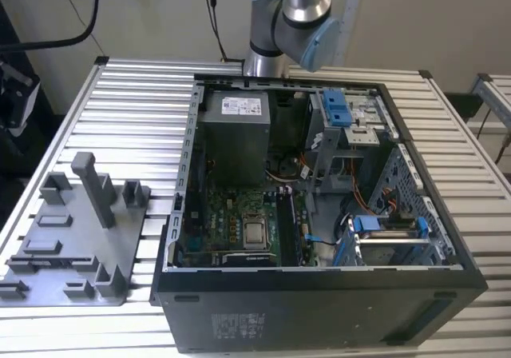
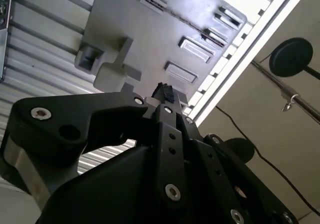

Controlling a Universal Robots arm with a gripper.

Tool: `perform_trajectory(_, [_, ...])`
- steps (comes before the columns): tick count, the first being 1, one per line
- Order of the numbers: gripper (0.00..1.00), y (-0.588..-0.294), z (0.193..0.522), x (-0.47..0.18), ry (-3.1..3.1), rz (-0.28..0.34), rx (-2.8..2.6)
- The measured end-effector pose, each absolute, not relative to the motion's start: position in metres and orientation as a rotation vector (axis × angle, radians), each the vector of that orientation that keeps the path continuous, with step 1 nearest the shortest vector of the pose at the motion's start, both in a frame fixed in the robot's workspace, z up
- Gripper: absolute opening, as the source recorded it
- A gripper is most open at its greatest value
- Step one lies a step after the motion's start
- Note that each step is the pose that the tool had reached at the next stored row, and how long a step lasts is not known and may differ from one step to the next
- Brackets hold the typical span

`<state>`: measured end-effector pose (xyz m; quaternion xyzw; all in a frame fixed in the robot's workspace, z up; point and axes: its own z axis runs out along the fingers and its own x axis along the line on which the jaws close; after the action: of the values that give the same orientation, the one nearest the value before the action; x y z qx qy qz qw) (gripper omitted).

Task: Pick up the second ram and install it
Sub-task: 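Reach for the second ram, then pick up the second ram and move it above second insertion slot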

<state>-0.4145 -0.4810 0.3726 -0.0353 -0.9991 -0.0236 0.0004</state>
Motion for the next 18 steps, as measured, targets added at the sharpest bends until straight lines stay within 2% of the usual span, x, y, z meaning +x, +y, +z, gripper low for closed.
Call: perform_trajectory(18, [0.11,-0.4868,0.3657,-0.4236,-3.138,-0.074,-0.097])
